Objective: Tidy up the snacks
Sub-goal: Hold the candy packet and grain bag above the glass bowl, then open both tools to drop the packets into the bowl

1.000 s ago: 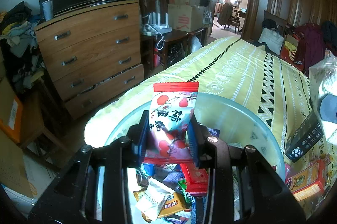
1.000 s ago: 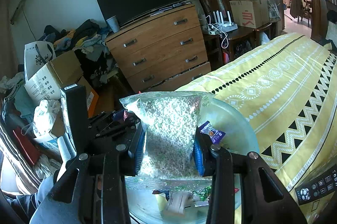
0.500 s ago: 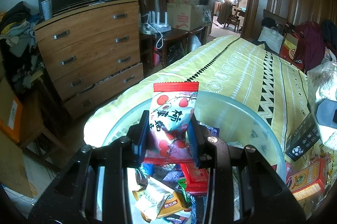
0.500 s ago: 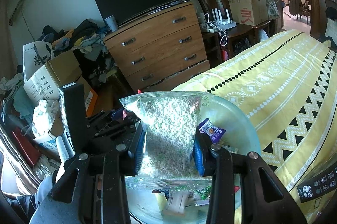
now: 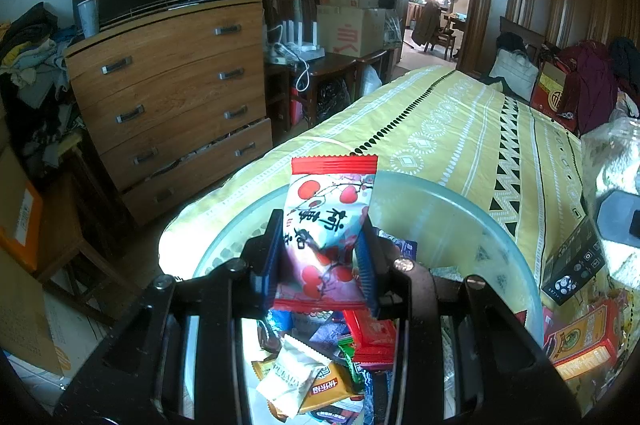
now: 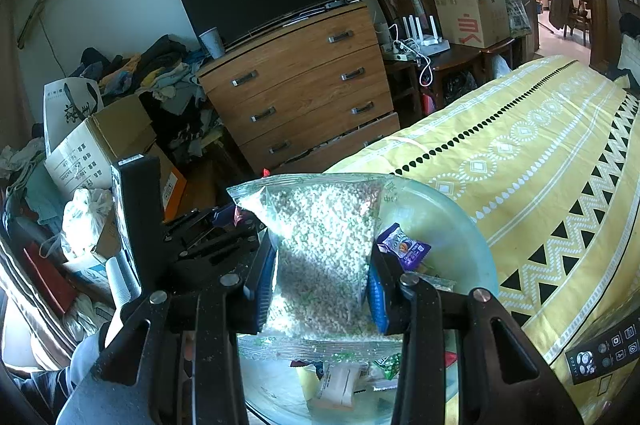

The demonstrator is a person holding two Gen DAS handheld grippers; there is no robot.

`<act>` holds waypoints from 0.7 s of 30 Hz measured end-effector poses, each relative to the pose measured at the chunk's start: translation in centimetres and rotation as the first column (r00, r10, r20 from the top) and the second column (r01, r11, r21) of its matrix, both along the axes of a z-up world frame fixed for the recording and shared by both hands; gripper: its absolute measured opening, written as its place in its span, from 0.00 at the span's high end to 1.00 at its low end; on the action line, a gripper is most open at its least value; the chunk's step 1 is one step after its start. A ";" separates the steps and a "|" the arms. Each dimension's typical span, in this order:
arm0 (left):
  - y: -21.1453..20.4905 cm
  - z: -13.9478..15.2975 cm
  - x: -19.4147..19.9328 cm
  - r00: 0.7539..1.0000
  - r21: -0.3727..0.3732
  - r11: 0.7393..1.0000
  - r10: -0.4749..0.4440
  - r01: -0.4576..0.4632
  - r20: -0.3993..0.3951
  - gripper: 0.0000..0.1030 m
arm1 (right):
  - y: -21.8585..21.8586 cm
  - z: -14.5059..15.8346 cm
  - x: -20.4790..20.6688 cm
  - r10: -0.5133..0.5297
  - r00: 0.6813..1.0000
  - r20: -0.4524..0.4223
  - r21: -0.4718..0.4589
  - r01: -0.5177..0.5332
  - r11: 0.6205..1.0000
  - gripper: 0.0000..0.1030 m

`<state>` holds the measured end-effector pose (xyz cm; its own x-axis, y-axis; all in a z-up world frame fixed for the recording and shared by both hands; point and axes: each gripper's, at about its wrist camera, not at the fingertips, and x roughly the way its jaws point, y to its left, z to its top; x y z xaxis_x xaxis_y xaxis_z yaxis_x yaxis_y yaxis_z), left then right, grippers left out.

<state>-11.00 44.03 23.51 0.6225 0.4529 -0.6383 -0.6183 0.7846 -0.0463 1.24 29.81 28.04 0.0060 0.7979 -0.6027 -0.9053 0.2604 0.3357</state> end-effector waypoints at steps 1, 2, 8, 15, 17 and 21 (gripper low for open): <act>0.0 0.0 0.0 1.000 0.000 1.000 0.000 0.000 0.000 0.67 | 0.0 -0.1 0.1 -0.001 1.000 -0.001 -0.001 0.001 1.000 0.59; 0.0 0.0 0.0 1.000 0.000 1.000 0.000 0.000 0.000 0.67 | 0.0 0.0 0.0 0.000 1.000 -0.001 -0.001 0.000 1.000 0.59; 0.1 0.0 0.1 1.000 0.000 1.000 -0.001 0.001 -0.002 0.67 | 0.1 -0.5 0.1 -0.008 1.000 -0.006 -0.004 0.008 1.000 0.59; 0.1 0.0 0.1 1.000 -0.001 1.000 -0.001 0.001 -0.002 0.67 | 0.2 -0.6 0.0 -0.007 1.000 -0.005 -0.005 0.007 1.000 0.59; 0.1 -0.1 0.1 1.000 0.000 1.000 0.000 0.000 -0.002 0.67 | 0.2 -0.6 0.1 -0.009 1.000 -0.005 -0.006 0.009 1.000 0.59; 0.4 -0.5 0.2 1.000 -0.011 1.000 0.004 -0.005 -0.014 0.65 | 0.4 -0.8 -0.1 -0.018 1.000 -0.007 -0.013 0.017 1.000 0.56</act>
